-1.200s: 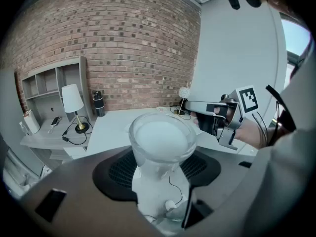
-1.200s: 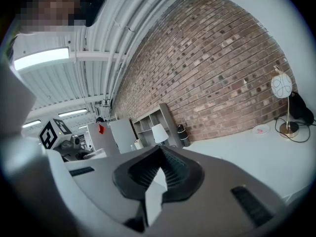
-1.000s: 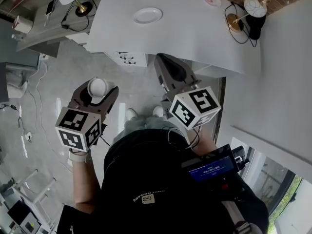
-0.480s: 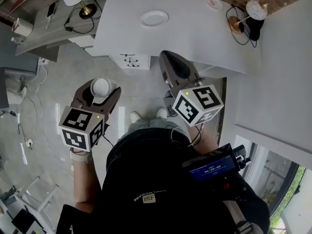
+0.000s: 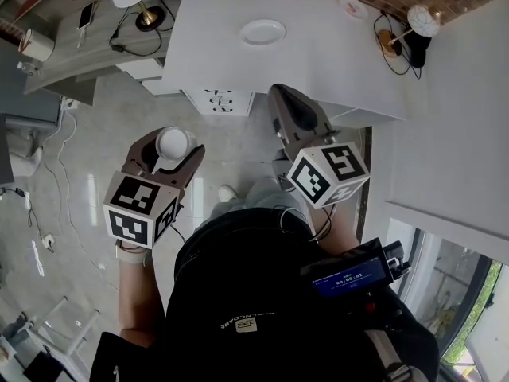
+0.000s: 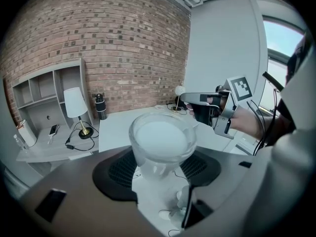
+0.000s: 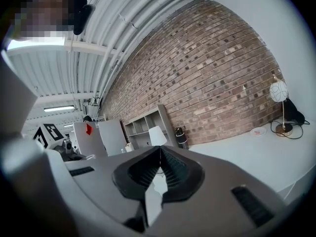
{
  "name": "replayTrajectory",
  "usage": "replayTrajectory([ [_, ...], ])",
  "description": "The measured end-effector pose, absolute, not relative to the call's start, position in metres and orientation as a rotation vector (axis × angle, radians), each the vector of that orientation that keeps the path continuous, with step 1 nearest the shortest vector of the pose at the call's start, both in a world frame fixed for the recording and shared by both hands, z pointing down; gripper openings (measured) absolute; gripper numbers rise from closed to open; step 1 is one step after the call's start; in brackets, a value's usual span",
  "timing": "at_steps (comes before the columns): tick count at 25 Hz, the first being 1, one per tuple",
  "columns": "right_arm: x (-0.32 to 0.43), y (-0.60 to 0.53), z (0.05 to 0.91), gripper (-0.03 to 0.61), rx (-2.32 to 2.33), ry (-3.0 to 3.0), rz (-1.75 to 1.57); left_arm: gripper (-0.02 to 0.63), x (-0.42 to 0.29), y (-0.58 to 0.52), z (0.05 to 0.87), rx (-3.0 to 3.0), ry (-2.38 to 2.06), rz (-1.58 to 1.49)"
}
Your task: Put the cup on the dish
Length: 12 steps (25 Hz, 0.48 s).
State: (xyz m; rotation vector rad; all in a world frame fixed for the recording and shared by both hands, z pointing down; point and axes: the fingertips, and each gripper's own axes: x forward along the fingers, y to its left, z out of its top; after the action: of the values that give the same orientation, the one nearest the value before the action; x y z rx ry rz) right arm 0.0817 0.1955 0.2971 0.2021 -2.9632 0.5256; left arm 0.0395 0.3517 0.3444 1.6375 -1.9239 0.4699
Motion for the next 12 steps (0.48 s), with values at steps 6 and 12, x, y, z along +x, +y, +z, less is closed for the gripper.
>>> replayTrajectory([
  [6, 0.083, 0.200, 0.304, 0.005, 0.254, -2.939, 0.529, 0.268, 0.032, 0.362, 0.351, 1.642, -1.911, 0.444],
  [12, 0.072, 0.184, 0.309, 0.005, 0.283, -2.927, 0.518, 0.268, 0.023, 0.356, 0.355, 1.633, -1.907, 0.433],
])
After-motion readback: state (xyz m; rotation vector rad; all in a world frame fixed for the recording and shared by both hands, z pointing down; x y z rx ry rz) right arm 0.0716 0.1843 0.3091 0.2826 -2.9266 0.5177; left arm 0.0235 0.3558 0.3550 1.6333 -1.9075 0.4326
